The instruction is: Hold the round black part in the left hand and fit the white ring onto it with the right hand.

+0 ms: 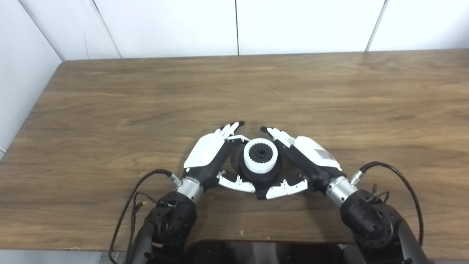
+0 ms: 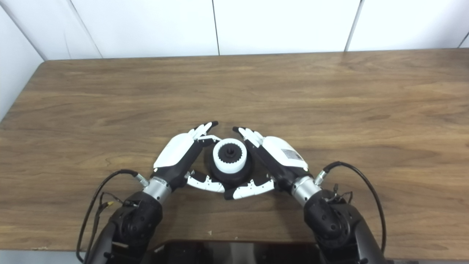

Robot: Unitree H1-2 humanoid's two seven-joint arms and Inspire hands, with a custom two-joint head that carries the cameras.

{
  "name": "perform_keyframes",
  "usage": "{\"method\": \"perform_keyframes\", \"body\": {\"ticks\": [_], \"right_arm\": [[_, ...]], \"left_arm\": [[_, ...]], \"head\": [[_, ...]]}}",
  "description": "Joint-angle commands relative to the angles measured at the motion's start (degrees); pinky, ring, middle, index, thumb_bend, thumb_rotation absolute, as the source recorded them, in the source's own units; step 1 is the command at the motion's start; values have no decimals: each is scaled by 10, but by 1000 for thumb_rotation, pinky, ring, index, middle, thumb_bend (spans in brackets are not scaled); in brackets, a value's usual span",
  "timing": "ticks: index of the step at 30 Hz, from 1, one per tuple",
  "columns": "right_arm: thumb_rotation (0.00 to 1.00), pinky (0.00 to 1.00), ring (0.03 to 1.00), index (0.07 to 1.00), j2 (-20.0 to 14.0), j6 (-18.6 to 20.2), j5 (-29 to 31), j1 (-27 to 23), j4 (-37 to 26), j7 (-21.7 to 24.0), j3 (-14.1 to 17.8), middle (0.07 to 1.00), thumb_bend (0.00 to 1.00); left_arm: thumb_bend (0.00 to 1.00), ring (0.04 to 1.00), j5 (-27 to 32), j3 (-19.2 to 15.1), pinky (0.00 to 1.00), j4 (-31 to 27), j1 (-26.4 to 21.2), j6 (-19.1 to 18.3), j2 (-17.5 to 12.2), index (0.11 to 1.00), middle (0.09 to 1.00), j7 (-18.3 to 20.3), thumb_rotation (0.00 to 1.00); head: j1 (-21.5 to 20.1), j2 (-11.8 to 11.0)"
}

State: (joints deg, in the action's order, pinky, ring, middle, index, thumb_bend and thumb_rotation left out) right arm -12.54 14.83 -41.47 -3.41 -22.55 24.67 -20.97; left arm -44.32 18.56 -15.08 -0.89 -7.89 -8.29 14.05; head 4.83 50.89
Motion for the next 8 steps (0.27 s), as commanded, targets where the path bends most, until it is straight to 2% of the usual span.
{"method": "perform_keyframes", "body": {"ticks": [1,8], "right_arm": [[507,988,1000,1000,-9,8,2,-12,-18,0,15,1000,1000],[497,997,1000,1000,-23,6,11,-5,-10,-6,34,1000,1000]], "left_arm": [[881,1000,1,-4,1000,-20,-18,11,1,623,1000,-18,342],[880,1000,3,-6,1000,-21,-18,15,-3,621,1000,-18,350]], "head": [[-1,1],[-6,1]]}}
